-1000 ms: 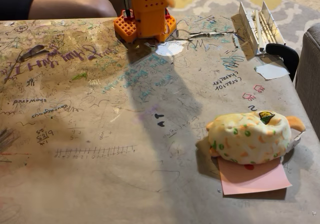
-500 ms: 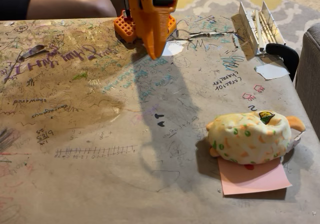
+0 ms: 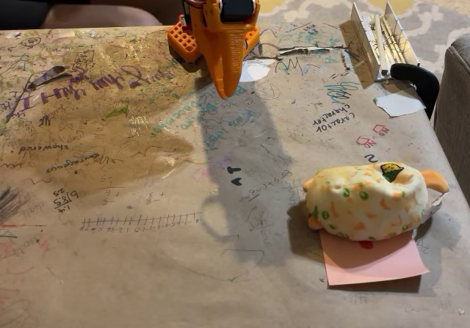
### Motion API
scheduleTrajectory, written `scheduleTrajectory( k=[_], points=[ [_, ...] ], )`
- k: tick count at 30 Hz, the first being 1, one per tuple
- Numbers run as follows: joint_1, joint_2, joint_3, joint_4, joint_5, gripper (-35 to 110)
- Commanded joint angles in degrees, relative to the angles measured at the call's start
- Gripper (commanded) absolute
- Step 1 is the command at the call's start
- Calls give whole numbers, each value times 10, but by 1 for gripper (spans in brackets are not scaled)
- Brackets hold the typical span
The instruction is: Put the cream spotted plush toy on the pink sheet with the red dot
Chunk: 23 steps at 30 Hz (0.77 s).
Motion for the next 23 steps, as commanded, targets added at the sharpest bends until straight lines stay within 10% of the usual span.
scheduleTrajectory(
  k=[1,23],
  points=[
    [0,4,-4,1,-3,0],
    [-4,4,-4,0,-4,0]
  ],
)
